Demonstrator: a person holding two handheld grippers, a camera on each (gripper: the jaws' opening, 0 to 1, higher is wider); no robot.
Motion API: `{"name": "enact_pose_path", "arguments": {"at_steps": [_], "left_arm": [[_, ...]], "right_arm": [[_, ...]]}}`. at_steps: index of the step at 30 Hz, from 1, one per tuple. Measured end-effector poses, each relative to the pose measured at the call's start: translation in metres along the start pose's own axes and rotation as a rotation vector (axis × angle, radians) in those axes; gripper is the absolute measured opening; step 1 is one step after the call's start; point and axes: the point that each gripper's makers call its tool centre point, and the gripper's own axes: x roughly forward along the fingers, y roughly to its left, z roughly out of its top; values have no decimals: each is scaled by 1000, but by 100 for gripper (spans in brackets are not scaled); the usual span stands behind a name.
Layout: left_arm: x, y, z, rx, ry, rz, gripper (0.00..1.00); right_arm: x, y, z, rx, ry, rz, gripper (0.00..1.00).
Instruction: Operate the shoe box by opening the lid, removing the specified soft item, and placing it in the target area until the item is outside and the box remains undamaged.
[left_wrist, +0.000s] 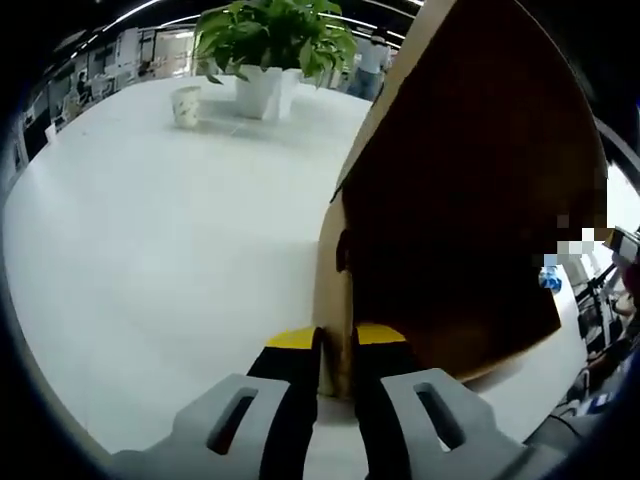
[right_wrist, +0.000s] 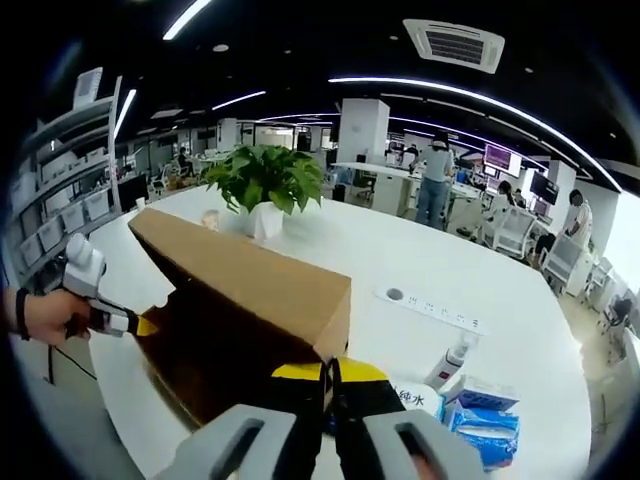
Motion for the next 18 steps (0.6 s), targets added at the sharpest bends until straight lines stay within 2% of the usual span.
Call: {"name": "enact_pose_path", "arguments": {"at_steps": [11,18], "left_arm": [[1,-1,0,13,1,-21,12],[1,-1,0,23,10,-27,13]], "right_arm": [[-4,8,-15,-8,-9,-22,0],[-9,11,-29,52,-21,-32,0]]}}
